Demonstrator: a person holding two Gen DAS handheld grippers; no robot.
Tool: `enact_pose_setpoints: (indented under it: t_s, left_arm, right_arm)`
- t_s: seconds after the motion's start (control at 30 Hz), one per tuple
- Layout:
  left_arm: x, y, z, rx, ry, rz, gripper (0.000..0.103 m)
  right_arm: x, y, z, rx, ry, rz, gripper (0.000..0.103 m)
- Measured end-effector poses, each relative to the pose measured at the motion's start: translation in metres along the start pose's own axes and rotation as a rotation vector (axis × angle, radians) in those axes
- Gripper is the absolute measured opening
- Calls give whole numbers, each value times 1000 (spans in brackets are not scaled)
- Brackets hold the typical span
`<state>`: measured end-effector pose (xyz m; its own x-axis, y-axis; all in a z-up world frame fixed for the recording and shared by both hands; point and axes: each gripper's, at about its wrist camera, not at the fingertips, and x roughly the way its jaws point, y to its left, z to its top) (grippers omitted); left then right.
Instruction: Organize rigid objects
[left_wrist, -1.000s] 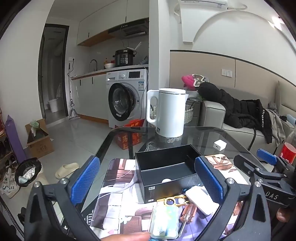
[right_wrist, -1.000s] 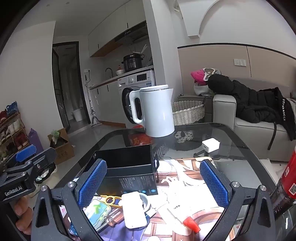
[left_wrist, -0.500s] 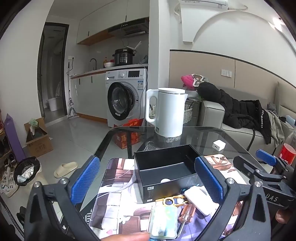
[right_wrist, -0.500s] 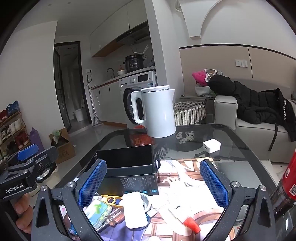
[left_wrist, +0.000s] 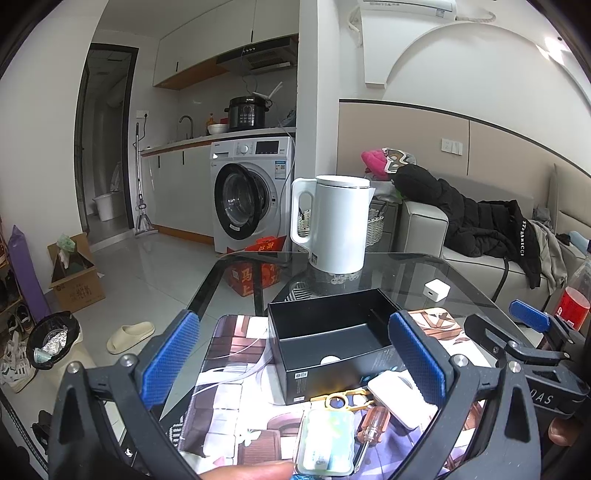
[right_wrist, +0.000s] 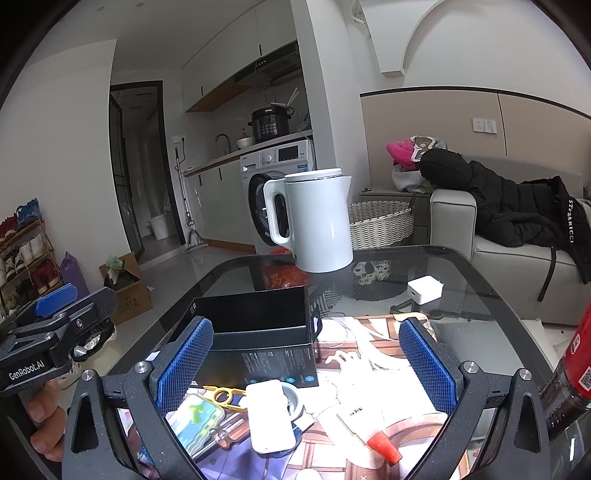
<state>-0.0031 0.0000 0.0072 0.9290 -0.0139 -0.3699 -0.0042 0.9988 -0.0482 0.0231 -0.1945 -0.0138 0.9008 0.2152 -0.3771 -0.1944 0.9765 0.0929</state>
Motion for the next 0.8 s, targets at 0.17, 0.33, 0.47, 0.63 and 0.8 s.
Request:
enact_pose_setpoints:
  t_s: [0.17, 0.33, 0.47, 0.63, 0.8]
  left_arm:
    - [0, 0, 0, -3, 4, -6, 103]
    - [0, 1, -1, -7, 0, -4, 103]
    - [1, 3, -2, -10, 0, -3, 103]
    - [1, 3, -2, -9, 0, -5, 103]
    - [1, 3, -2, -11, 1, -6, 103]
  right_arm:
    - [0, 0, -1, 0, -2, -2, 103]
    - [0, 1, -2, -2, -5, -3, 103]
    - [1, 0, -4, -2, -10, -1, 103]
    - [-1, 0, -4, -3, -7, 1, 103]
    - [0, 0, -4, -4, -6, 3, 103]
